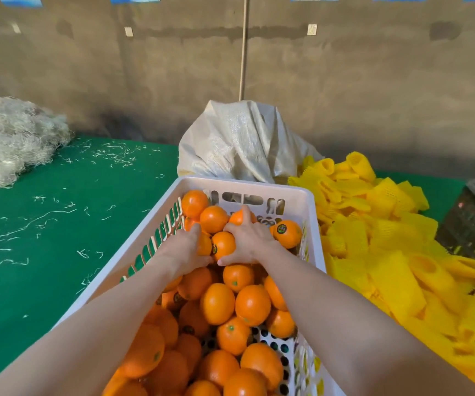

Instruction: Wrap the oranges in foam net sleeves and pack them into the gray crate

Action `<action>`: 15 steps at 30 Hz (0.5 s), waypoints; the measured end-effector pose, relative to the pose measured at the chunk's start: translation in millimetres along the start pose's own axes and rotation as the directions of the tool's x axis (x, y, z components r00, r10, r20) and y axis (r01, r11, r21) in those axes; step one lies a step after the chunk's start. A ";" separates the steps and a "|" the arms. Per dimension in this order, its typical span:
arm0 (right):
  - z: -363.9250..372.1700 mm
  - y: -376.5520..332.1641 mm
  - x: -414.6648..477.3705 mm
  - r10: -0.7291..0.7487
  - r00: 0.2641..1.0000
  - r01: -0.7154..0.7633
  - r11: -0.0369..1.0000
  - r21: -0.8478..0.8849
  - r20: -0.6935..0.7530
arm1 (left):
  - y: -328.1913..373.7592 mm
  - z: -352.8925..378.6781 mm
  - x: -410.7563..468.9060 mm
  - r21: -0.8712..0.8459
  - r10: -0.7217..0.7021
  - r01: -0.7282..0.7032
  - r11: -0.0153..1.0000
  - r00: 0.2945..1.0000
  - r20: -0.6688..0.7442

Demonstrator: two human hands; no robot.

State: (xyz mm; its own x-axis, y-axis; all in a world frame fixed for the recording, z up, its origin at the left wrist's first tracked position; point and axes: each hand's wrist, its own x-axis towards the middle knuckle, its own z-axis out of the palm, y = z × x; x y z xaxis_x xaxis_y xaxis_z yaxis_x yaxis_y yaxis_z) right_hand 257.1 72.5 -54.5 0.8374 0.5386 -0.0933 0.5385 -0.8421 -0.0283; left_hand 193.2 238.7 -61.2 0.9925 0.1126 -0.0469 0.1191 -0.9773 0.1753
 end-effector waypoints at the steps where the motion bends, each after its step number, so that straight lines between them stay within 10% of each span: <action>1: -5.9 1.9 -1.4 0.005 1.000 -0.005 1.000 -0.003 0.000 | 1.0 -4.9 -1.7 -0.023 0.012 -0.012 1.000 1.000 -0.020; 11: -54.9 18.6 -91.8 -0.165 0.942 0.170 0.985 0.009 0.291 | 46.9 -61.1 -54.0 -0.581 0.315 -0.270 0.768 0.949 -0.024; 15: -54.6 -11.4 -127.2 -0.315 0.871 0.341 0.940 -0.003 0.376 | 61.2 -56.6 -71.5 -0.722 0.144 -0.114 0.682 0.989 -0.020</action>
State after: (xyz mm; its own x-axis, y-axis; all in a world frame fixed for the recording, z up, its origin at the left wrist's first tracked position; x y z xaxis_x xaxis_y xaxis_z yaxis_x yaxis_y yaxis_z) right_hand 149.6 15.1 12.1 0.5244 0.7247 -0.4471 0.7924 -0.6075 -0.0552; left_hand 131.0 181.0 8.6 0.9997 -0.0254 -0.0013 -0.0129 -0.5497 0.8353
